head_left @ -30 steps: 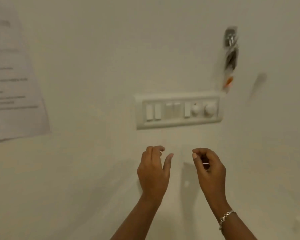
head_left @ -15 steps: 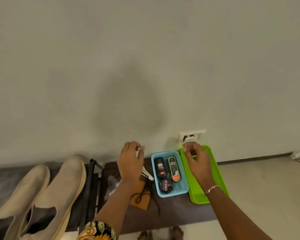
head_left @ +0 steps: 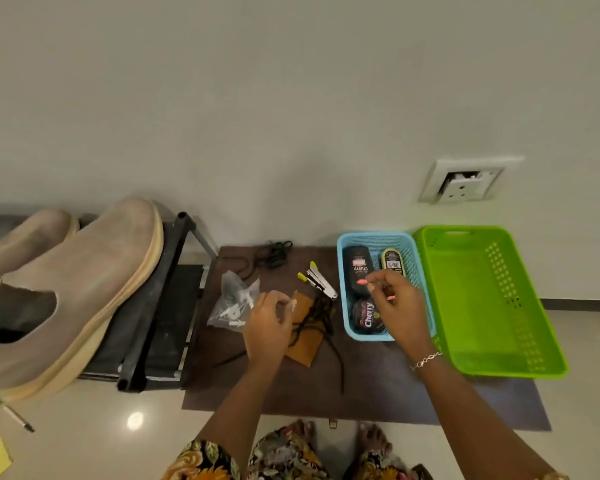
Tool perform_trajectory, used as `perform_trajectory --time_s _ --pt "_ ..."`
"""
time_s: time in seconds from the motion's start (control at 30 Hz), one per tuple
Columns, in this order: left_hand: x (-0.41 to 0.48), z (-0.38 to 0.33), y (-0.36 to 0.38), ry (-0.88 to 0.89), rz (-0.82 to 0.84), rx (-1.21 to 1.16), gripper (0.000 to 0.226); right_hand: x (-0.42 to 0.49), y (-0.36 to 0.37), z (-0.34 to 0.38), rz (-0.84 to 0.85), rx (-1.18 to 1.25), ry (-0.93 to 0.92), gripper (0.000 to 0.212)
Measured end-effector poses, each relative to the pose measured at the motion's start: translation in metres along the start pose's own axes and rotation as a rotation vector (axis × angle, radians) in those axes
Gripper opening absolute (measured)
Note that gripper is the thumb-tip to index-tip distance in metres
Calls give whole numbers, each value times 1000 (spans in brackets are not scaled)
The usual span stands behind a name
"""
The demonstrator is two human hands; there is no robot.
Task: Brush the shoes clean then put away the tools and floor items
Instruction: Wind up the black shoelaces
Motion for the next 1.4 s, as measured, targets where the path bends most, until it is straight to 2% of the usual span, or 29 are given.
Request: perform_trajectory --time_s 0.13,0.4,0.53,0.73,0.9,1.13,1.23,1.3,1.33,1.4 --pt "-32 11 -2 -81 13 -60 7 -37 11 1 45 -29 -26 12" --pt "-77 -5 -31 -75 91 -61 6 -94 22 27 223 -214 13 8" --pt "-87 -2 -42 -106 110 -47 10 -104 21 35 289 -309 -26 10" --pt "-70 15 -26 -218 113 -86 6 -66 32 41 355 -518 -83 16" --pt "-29 36 -21 -292 16 -118 7 -4 57 47 389 -673 -118 22" --pt "27 74 -18 -258 -97 164 21 61 116 33 464 -865 -59 33" --pt "54 86 -20 -83 44 299 47 76 132 22 488 -927 -24 41" --pt "71 88 -20 17 186 421 59 82 137 15 498 -959 5 38" --pt "78 87 -19 53 253 494 60 84 139 12 492 -966 12 34" --pt "88 87 -17 101 361 664 47 87 140 8 467 -935 11 29"
Point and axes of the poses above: each hand's wrist, its own x-axis towards the middle knuckle, its own y-axis out of the palm, z = x × y, the point moved 2 cm from there along x, towards the middle knuckle, and after that the axes turned 8 degrees about z, right-handed, at the moved point
